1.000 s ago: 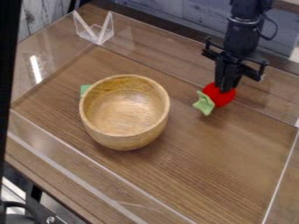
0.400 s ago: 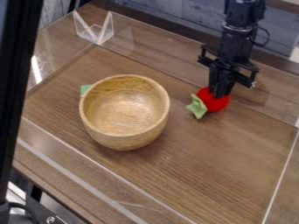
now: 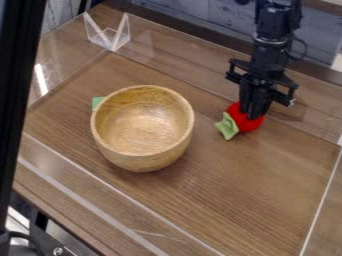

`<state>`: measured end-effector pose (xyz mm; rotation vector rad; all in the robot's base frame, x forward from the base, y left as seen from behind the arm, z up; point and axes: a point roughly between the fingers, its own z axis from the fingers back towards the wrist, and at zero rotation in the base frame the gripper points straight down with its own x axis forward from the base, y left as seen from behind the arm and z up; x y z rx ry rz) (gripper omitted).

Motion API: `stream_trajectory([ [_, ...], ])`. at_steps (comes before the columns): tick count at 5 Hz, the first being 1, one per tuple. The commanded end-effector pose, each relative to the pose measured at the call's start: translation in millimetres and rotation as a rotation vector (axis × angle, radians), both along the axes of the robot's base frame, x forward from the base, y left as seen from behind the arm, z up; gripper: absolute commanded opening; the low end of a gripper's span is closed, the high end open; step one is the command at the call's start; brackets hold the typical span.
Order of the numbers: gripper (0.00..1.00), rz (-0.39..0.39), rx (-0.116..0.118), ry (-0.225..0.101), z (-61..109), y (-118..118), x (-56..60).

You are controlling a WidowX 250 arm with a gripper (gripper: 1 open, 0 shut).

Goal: Move the red object to the right side of the table

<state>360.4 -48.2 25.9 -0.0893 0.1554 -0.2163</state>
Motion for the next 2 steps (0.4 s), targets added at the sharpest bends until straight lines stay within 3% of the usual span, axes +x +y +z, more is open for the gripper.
stream_trajectory([
  [1,1.00,0.070,0.008,-0.010,3.7,9.7,7.1],
  [2,0.00,0.040,0.004,-0.032,13.1,1.5,4.8],
])
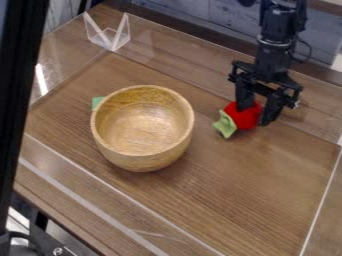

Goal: Move the red object to the right side of the table

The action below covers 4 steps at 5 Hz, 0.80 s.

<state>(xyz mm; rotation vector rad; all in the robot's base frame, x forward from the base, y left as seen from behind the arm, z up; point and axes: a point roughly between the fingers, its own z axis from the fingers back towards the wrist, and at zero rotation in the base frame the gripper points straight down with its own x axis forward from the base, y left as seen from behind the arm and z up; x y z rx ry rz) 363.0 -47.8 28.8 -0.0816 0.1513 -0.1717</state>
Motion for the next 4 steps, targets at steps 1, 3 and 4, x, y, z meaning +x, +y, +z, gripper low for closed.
stream_trajectory([
  [1,0.00,-0.029,-0.016,-0.054,21.3,-8,-2.9],
  [3,0.00,0.150,-0.043,-0.090,44.6,-21,-38.1],
  [4,0.00,0.116,-0.057,-0.080,48.9,-24,-36.3],
])
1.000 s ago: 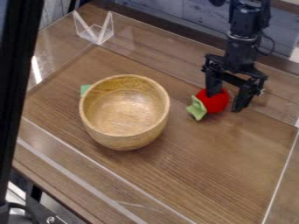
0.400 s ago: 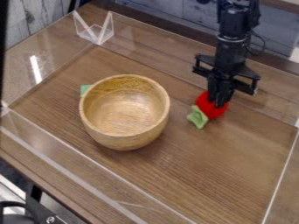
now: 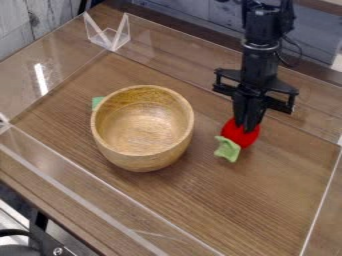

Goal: Move the red object to the right side of the table

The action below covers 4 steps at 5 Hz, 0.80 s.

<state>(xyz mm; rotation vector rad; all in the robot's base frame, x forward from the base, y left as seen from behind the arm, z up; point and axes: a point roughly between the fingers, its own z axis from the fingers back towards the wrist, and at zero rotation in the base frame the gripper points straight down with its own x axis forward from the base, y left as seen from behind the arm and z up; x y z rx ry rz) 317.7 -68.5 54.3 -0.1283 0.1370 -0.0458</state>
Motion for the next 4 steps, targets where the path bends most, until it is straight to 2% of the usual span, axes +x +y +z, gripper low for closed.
stream_trajectory([
  [1,0.00,-0.046,-0.028,-0.067,26.0,-5,11.9],
  [2,0.00,-0.094,-0.040,-0.052,22.9,-12,-2.1],
  [3,0.00,-0.147,-0.052,-0.045,16.5,-18,-11.4],
  [4,1.00,-0.141,-0.059,-0.042,10.1,-9,-5.1],
])
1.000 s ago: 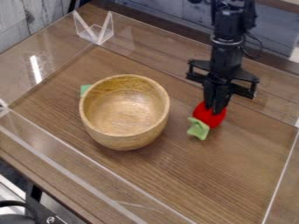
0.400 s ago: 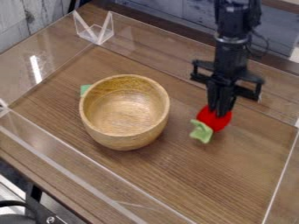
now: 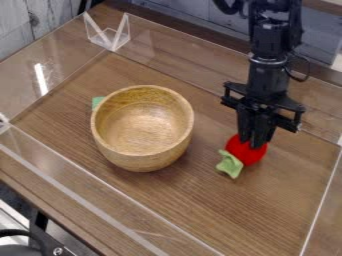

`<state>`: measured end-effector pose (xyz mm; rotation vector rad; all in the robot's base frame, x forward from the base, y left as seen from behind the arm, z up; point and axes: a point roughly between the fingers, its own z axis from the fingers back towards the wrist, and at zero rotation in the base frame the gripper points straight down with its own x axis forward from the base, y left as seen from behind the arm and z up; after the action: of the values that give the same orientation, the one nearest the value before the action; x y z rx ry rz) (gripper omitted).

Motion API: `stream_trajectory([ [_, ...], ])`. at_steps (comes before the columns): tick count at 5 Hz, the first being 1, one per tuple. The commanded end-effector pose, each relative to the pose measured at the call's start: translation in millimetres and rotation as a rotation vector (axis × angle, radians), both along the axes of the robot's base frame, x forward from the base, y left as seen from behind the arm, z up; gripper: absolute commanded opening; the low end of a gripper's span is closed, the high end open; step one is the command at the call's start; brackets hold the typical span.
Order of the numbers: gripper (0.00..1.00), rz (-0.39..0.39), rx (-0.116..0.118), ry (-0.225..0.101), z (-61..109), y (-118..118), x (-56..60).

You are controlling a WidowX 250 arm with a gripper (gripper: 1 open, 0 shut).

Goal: Move the red object to the right side of the table

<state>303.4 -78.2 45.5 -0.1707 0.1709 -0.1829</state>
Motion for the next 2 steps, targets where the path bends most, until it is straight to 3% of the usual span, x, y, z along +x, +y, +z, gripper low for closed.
stream_trajectory([
  [1,1.00,0.003,-0.014,-0.063,14.5,10,12.5],
  [2,0.00,0.035,-0.018,-0.061,-3.0,-2,6.5],
])
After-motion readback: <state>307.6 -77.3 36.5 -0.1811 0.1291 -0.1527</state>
